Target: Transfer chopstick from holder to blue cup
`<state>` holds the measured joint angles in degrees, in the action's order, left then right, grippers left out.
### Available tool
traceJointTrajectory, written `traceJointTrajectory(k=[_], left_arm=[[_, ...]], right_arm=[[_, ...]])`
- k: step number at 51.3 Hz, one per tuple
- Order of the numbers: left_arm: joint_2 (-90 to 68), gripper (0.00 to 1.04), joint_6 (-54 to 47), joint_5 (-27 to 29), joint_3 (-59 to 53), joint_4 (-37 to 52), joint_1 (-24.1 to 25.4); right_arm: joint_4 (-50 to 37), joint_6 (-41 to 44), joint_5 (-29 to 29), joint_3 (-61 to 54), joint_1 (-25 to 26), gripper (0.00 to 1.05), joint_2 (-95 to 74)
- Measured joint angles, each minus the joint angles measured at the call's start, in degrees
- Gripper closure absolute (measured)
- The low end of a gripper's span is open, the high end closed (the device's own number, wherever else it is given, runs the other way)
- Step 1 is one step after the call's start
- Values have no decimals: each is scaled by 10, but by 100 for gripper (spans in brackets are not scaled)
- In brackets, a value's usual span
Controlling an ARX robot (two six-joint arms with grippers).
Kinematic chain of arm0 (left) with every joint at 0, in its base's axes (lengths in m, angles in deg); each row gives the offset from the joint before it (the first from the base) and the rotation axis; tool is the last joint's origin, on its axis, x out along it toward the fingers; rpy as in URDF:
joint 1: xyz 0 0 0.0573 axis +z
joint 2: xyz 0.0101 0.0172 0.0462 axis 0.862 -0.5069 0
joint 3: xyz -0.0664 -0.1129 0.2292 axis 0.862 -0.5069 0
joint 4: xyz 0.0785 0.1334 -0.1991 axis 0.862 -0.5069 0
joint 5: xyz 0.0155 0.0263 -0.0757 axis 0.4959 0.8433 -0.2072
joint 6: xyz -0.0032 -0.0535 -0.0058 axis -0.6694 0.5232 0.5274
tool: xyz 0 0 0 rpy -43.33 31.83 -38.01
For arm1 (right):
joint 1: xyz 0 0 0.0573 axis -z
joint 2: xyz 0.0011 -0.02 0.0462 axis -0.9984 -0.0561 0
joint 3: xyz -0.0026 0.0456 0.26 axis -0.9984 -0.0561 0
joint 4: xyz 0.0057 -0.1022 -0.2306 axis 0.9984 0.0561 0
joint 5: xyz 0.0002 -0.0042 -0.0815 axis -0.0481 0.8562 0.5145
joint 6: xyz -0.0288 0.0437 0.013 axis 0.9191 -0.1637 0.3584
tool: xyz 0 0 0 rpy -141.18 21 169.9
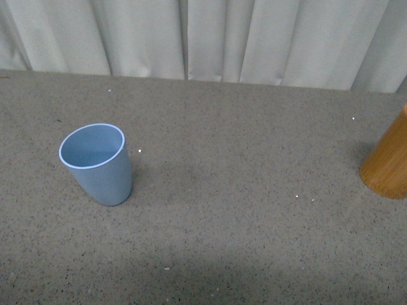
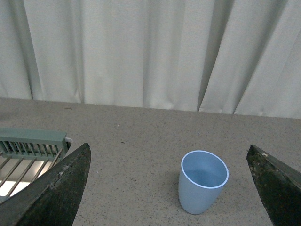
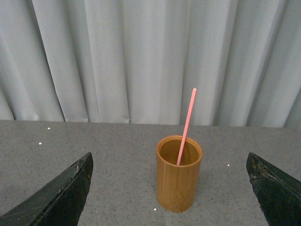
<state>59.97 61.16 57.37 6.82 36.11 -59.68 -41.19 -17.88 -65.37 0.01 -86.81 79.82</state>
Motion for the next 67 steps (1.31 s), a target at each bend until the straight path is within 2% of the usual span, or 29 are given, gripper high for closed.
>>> traceJointTrajectory(k=[67], left_arm=[[0, 7, 0, 0, 0, 0, 0]], right_arm=[[0, 0, 0, 0, 0, 10, 0]])
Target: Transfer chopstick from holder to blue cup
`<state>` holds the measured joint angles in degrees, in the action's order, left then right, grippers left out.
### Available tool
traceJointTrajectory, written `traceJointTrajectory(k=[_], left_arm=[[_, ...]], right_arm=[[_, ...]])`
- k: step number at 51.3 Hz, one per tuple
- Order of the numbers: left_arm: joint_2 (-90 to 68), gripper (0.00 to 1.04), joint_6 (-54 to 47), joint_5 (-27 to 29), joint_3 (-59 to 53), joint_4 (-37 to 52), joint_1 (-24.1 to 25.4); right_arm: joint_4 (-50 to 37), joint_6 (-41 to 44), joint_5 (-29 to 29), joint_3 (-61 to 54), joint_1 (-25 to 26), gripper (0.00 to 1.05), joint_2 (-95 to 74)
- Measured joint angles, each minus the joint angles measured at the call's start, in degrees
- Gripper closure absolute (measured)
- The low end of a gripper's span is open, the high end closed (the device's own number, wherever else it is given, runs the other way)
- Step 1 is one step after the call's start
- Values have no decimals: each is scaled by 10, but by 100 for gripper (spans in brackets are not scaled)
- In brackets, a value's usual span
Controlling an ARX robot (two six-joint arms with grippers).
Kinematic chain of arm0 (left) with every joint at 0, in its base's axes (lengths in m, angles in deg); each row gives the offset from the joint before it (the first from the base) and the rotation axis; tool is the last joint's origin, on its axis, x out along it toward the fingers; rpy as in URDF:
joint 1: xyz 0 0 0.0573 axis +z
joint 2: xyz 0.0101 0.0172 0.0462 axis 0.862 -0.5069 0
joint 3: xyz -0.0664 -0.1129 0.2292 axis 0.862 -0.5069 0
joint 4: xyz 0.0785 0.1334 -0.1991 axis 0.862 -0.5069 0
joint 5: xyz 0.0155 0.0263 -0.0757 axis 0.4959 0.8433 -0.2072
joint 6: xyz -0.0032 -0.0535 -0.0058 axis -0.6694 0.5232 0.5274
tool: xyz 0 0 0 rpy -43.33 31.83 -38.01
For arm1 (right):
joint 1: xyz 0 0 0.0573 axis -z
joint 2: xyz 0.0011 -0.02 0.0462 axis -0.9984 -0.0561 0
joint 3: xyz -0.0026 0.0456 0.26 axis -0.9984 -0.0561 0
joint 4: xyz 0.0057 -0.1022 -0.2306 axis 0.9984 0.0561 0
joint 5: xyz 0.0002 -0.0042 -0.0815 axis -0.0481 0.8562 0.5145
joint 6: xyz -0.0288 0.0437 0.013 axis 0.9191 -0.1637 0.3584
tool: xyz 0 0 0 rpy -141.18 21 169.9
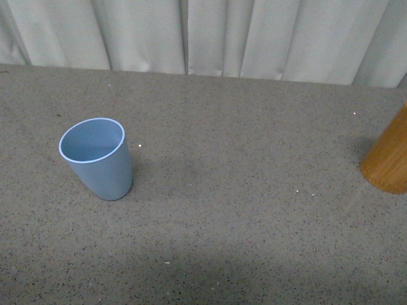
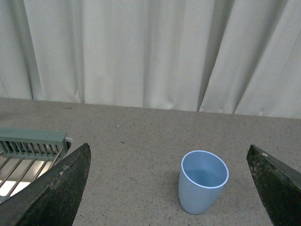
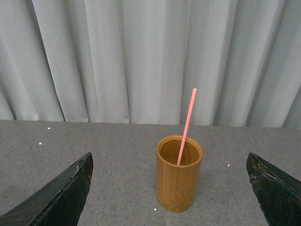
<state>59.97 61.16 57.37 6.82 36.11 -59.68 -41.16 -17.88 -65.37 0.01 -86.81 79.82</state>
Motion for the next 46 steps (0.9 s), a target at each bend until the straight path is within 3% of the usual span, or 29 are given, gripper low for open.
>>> traceJointTrajectory(k=[6, 11, 16, 22, 31, 46], left_arm=[[-5, 7, 22, 3, 2, -10, 0], [-59, 7, 176, 14, 19, -65, -6], [-117, 7, 319, 38, 23, -32, -26], [-198, 7, 409, 77, 40, 39, -69], [-345, 7, 465, 105, 67, 158, -110], [-616, 7, 497, 111, 141, 272, -110]], right_arm=[[0, 0, 0, 0, 0, 10, 0], [0, 0, 0, 0, 0, 10, 0], [0, 0, 0, 0, 0, 10, 0], [0, 0, 0, 0, 0, 10, 0], [0, 0, 0, 0, 0, 10, 0], [0, 0, 0, 0, 0, 10, 0]])
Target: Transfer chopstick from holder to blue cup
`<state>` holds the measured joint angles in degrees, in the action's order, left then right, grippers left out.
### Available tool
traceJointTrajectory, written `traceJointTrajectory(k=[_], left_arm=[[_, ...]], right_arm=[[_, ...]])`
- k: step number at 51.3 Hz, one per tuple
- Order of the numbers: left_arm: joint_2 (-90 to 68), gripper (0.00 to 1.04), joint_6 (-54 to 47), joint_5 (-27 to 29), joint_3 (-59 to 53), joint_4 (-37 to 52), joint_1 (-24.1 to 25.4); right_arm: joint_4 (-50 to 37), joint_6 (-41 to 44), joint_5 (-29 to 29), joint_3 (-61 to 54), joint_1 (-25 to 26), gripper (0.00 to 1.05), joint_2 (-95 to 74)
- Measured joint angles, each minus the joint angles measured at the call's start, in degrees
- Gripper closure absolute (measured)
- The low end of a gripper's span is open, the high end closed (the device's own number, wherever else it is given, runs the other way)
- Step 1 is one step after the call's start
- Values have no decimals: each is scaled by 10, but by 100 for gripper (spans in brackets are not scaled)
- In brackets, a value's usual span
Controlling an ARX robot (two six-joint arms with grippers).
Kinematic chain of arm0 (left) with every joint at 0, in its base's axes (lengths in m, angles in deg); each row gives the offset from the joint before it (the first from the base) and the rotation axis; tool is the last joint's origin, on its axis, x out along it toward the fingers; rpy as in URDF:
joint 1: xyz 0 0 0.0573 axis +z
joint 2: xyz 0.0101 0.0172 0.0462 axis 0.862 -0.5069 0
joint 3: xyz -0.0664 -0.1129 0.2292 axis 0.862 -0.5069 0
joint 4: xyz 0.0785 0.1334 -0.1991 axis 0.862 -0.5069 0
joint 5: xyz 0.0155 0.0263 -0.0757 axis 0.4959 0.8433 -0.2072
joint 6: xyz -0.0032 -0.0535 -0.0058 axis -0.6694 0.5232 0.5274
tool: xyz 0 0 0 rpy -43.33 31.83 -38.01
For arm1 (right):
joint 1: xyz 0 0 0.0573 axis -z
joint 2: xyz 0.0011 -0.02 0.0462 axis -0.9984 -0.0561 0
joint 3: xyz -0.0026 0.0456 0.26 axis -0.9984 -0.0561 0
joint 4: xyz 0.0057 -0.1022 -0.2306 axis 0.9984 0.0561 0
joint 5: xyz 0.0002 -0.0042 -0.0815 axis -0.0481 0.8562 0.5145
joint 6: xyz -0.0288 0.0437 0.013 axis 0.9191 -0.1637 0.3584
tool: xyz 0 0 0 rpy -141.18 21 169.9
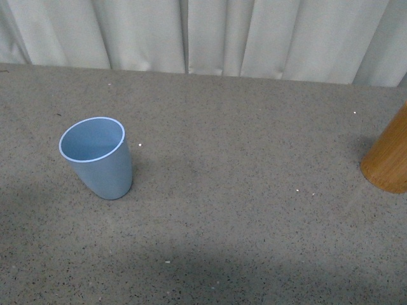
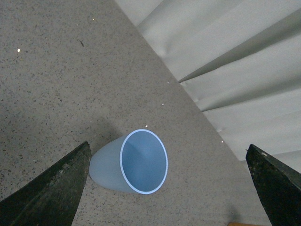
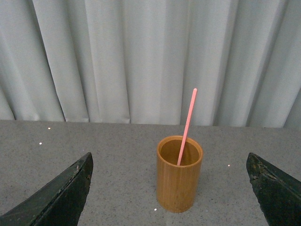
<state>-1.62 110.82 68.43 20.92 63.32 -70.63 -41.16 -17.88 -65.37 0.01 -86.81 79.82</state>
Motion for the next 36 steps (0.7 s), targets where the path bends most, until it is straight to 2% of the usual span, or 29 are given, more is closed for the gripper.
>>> traceJointTrajectory(k=[14, 36], left_arm=[[-136, 7, -7, 17, 68, 26, -24], [-232, 7, -15, 28, 110, 11, -53]], right_arm=[[0, 0, 0, 0, 0, 10, 0], [0, 0, 0, 0, 0, 10, 0]])
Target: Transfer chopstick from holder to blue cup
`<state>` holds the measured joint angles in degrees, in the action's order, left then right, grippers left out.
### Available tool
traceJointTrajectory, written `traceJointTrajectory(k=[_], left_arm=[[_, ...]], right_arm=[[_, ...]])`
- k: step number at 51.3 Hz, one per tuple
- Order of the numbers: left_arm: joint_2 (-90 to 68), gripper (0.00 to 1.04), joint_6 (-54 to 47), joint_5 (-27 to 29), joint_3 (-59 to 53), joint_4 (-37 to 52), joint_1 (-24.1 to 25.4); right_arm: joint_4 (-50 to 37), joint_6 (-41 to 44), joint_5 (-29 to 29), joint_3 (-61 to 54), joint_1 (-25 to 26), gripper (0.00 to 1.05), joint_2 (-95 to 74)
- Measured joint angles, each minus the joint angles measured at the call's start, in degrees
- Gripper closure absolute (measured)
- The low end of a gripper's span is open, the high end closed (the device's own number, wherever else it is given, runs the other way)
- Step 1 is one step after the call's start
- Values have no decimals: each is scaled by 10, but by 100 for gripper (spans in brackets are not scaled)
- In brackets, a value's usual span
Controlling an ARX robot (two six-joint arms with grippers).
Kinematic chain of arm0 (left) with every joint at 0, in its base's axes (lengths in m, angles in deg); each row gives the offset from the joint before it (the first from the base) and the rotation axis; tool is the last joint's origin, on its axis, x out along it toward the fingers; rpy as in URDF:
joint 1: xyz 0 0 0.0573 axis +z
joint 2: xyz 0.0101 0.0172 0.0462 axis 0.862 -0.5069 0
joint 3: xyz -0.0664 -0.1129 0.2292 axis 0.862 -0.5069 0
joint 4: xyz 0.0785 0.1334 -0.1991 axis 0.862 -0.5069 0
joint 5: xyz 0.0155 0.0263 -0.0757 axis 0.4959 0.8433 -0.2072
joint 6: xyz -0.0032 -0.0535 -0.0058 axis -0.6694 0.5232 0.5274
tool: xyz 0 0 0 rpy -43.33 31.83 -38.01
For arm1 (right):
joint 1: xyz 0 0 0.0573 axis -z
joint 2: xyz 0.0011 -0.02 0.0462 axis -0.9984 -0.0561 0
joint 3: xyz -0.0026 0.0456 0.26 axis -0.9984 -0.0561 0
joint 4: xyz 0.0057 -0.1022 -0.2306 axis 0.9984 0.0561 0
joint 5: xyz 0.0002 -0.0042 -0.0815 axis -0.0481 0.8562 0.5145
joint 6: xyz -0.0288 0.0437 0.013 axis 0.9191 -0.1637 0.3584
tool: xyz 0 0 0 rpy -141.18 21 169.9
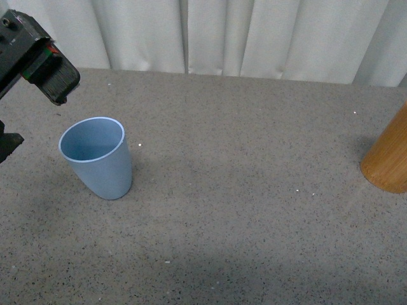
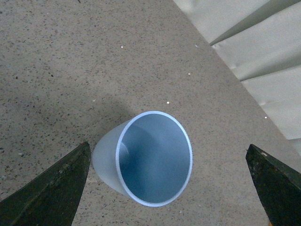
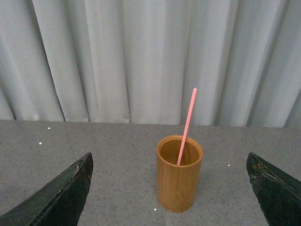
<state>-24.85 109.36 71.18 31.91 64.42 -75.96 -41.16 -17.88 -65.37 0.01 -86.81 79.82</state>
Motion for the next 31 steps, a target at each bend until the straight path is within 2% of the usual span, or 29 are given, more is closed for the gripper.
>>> traceJointTrajectory(k=[31], left_arm=[[-71, 7, -3, -5, -5, 4, -5]], right_arm=[[0, 0, 0, 0, 0, 10, 0]])
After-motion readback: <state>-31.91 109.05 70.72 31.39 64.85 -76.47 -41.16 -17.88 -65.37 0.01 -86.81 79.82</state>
